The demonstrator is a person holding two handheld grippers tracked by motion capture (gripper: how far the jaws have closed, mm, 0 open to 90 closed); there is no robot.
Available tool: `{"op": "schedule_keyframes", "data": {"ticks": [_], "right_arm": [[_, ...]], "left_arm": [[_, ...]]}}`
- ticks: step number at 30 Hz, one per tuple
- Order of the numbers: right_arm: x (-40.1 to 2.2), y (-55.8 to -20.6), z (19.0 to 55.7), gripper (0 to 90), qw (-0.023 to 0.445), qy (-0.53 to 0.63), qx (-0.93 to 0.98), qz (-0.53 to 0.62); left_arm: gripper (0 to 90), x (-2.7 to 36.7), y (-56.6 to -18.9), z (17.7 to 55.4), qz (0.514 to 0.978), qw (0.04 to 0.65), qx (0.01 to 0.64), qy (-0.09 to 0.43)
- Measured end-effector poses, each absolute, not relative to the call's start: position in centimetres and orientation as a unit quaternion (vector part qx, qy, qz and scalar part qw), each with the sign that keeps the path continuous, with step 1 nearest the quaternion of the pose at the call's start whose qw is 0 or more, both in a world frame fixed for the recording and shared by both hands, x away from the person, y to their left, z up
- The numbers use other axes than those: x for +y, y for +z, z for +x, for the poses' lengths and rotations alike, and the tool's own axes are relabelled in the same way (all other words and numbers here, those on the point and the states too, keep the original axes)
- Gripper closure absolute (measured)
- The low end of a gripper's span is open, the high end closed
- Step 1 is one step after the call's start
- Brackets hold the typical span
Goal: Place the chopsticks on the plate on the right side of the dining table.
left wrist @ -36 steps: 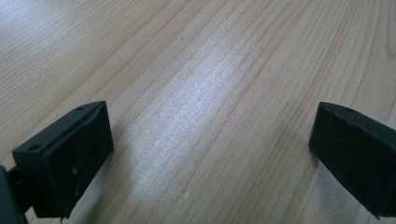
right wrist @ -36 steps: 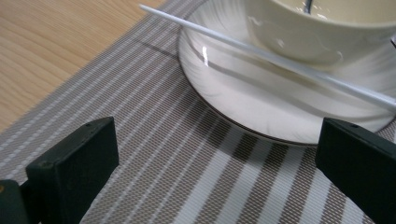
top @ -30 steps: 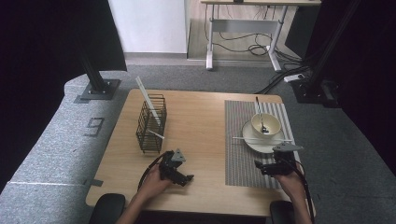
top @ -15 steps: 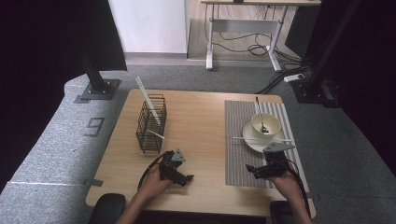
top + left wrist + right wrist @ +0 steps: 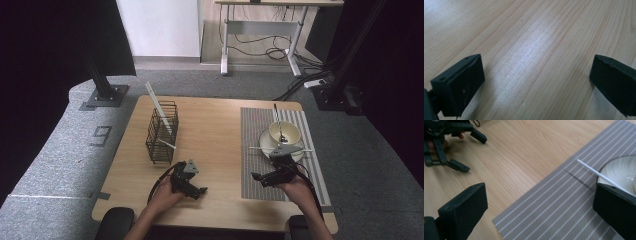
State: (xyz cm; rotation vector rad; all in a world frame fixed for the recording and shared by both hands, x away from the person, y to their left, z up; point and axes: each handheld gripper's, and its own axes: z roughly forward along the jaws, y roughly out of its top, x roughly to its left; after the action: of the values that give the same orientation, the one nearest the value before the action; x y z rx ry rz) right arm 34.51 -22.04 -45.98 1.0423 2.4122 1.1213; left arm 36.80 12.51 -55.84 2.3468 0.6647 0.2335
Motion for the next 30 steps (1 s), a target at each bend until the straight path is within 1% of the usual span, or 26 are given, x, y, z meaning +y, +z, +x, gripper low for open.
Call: {"op": "schedule_keyframes", "data": {"ticks": [18,28,30], "right_arm": [[-17.8,-42.2,36.0,0.0,0.129,0.395,0.85,0.322],[-14.5,-39.6,37.0,0.0,0.128,0.394,0.863,0.291],[-13.8,-39.2,37.4,0.0,0.121,0.391,0.866,0.287]], "left_arm": [[0.0,12.5,-55.8,36.8,0.901,0.339,0.256,0.09],[0.0,12.5,-55.8,36.8,0.901,0.339,0.256,0.089],[0.0,12.5,-55.9,36.8,0.901,0.34,0.256,0.089]]}}
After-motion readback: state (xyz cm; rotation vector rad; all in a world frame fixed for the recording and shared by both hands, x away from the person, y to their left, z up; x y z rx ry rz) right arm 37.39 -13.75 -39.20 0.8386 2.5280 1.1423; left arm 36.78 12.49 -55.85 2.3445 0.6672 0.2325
